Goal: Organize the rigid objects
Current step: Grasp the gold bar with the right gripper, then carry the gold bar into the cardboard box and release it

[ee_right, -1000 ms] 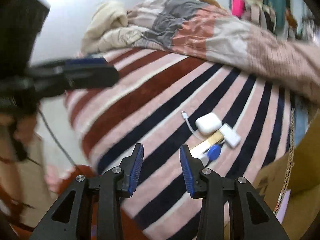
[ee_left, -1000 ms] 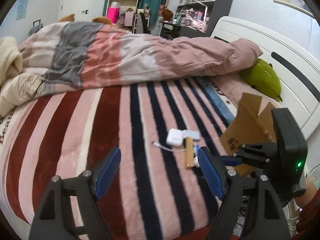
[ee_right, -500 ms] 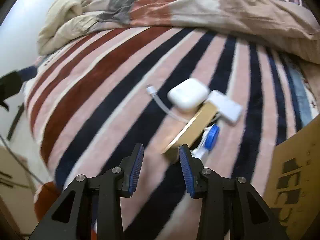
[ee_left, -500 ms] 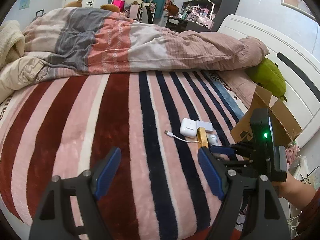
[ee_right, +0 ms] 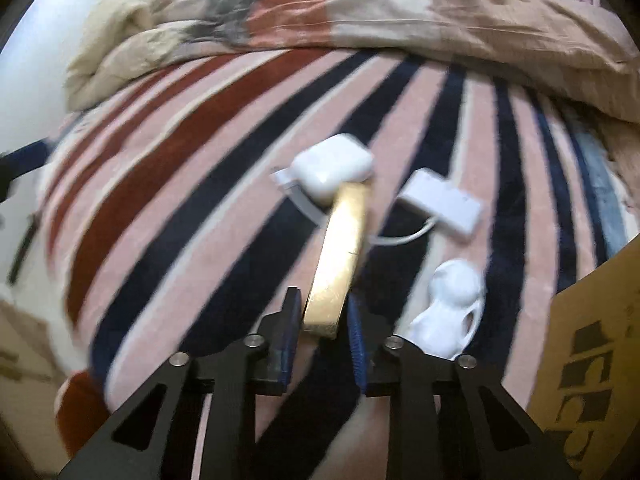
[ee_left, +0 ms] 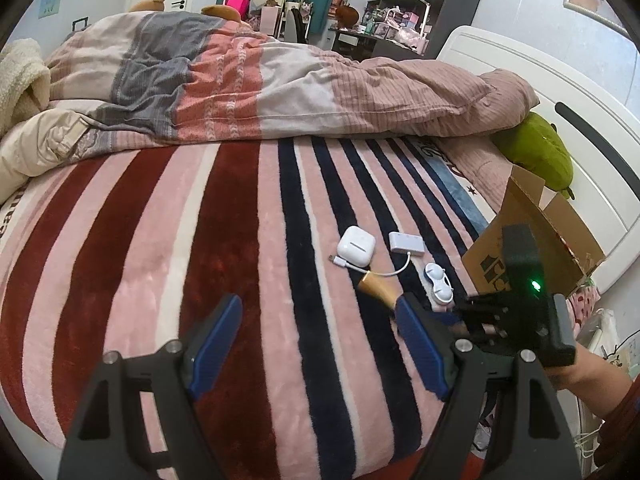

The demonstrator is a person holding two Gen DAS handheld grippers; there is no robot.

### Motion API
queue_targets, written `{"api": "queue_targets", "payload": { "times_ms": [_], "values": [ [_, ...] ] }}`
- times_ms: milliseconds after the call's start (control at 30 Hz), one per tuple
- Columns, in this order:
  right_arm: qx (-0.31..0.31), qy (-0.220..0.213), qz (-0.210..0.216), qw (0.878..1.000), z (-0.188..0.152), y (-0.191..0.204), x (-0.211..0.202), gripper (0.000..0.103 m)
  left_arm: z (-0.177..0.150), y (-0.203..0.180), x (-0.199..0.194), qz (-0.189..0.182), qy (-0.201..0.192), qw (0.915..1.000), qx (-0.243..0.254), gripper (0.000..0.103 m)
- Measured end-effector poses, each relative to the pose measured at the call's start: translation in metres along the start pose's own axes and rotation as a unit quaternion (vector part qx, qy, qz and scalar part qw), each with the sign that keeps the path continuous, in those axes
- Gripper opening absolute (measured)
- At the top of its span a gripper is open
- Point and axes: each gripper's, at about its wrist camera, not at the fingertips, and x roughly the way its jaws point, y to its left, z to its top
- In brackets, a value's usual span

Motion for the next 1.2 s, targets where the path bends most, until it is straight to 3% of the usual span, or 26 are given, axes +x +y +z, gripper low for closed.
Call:
{"api": "queue_targets", "payload": {
  "times_ms": [33,100,567,800,933,967,1067,1200],
  "values": [
    [-0.012,0.008,0.027,1.000,-0.004,0.004,-0.003,0.014,0.000,0.000,0.000,-0.001,0.000,1.0000,0.000,0.076],
    [-0.019,0.016,0.038,0.999,-0.008,0.008,-0.006,0.014,-0.001,-0.002,0.001,-0.001,0.001,1.0000,0.000,0.076],
    [-0.031,-0.013,-0.002,0.999,0.006,0.020,0.003,0.013,-0.003,-0.005,0.004,-0.011,0.015,0.9998,-0.009,0.076],
    [-0.061,-0.075,0.036,0.995,0.005,0.039,-0.059,0.013,0.013,-0.034,-0.005,-0.042,0.006,0.9991,0.005,0.076],
    [-0.073,-0.126,0.063,0.987,0.002,0.046,-0.107,0.013,0.032,-0.064,-0.012,-0.099,-0.008,0.9950,0.015,0.076],
    [-0.075,-0.141,0.069,0.985,0.000,0.046,-0.121,0.013,0.037,-0.072,-0.013,-0.109,-0.011,0.9939,0.017,0.073],
    [-0.073,-0.176,0.073,0.979,-0.003,0.041,-0.150,0.013,0.054,-0.102,-0.014,-0.138,-0.016,0.9897,0.033,0.048],
    [-0.059,-0.209,0.060,0.974,-0.012,0.019,-0.180,0.013,0.071,-0.142,-0.012,-0.152,-0.022,0.9862,0.062,0.044]
  ]
}}
